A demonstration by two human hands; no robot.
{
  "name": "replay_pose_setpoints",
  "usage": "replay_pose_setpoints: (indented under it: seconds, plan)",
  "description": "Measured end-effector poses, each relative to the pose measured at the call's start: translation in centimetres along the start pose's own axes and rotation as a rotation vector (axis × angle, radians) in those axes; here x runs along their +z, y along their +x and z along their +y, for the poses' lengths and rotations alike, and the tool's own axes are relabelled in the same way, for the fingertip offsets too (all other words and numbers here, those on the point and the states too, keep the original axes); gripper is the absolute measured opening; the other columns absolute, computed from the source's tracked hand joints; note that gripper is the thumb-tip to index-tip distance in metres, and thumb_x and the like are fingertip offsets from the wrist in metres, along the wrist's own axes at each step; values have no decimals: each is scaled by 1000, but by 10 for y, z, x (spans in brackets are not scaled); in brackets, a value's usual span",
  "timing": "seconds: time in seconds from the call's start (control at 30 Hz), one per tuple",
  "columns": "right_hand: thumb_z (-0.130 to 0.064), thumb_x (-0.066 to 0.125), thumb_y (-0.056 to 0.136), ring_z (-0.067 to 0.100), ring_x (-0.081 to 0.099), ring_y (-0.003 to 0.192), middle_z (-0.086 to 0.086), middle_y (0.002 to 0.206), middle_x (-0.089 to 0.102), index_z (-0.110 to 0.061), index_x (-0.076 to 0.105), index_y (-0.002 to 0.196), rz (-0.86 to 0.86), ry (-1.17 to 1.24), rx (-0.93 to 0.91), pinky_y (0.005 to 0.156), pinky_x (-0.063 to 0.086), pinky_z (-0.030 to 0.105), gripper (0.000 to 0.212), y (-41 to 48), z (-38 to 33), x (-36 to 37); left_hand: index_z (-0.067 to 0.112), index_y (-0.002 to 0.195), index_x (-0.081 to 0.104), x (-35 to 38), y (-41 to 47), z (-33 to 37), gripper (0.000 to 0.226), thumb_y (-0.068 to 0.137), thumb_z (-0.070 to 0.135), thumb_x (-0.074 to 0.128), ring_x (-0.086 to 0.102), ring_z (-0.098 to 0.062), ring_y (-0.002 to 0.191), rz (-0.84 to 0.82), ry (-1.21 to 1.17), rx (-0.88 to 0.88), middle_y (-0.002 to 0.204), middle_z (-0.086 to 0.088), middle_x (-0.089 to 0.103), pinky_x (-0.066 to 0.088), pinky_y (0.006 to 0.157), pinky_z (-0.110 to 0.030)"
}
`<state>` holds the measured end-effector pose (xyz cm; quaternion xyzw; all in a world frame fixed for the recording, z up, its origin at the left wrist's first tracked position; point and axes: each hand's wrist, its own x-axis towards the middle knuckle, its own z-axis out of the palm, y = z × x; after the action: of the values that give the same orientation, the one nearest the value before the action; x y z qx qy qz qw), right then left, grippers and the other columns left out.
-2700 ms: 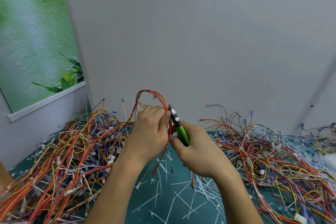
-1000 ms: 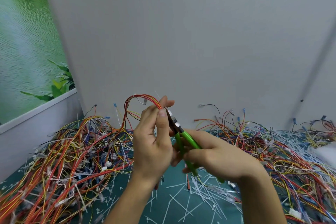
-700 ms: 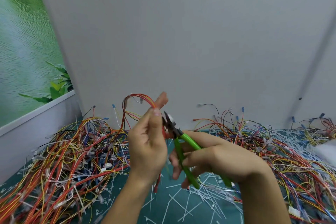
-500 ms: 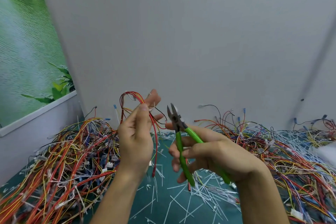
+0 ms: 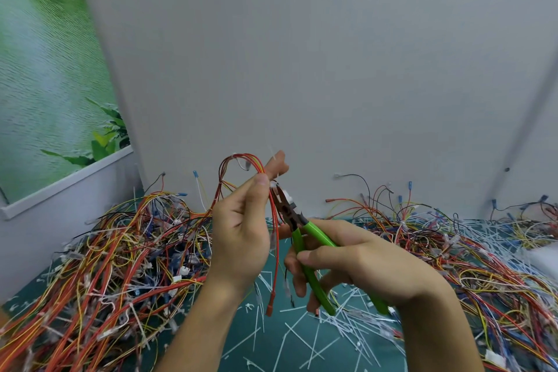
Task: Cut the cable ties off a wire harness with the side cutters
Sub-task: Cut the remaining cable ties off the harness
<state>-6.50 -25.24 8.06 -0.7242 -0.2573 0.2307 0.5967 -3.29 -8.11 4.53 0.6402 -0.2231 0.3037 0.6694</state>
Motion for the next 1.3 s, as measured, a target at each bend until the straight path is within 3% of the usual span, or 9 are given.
replay_pose_setpoints:
  seconds: [0.17,0.23,0.27,0.3,0.33,0.4,0.87,1.1,1.3]
  plan:
    - [-20,55,89,24,65,83,9,92,65,-6,60,126,4,-64,-13,76,59,48,41,0,-3,0,23,131,68,0,-1,2,43,105,45,41,54,12,107,-7,6,4,131,6,69,44,99,-45]
    - [-21,55,91,23,64,79,9,89,64,-1,59,123,19,-90,-25,74,60,49,38,0,-4,1,28,129,68,1,-1,3,41,105,44,40,68,0,107,-9,8,6,130,7,69,36,99,-51]
    - [-22,54,92,22,64,77,10,87,63,2,58,122,29,-113,-31,73,60,48,38,0,-4,1,31,129,68,2,-2,4,39,105,45,40,42,-17,117,-7,5,3,129,7,70,32,98,-53]
    - [-22,54,95,22,63,75,10,85,62,4,57,121,37,-139,-40,71,60,48,37,-1,-5,2,32,129,68,2,-2,4,39,105,45,40,22,3,101,-4,1,0,129,7,70,30,100,-50]
    - [-20,52,101,23,61,73,12,84,60,5,57,120,43,-166,-51,69,60,48,32,-1,-4,2,29,130,68,3,-2,3,40,105,44,40,40,-19,116,-1,-4,-5,128,6,70,33,102,-49]
    - [-18,48,109,28,57,72,14,82,56,5,56,110,47,-209,-67,67,59,52,25,-1,-3,2,23,130,68,1,-1,2,43,105,43,40,65,-6,118,0,4,-6,129,7,69,43,109,-33]
    - [-45,50,104,26,61,71,8,79,60,-24,58,100,286,-680,-74,73,55,50,23,-4,-3,13,23,127,70,5,-3,4,40,104,39,42,63,-15,123,30,-73,-113,121,6,73,59,79,-27]
    - [-51,51,103,11,43,55,-12,63,53,-24,54,84,384,-749,-180,51,35,23,33,8,7,13,19,125,71,7,-2,4,41,105,36,41,64,-8,121,36,-37,-99,119,7,74,50,89,-13]
    - [-40,62,100,11,35,52,-8,57,46,-18,60,81,472,-653,-335,51,35,22,29,24,10,17,23,123,73,2,1,-4,39,103,41,45,64,-14,123,62,-79,-124,123,5,73,50,104,-35]
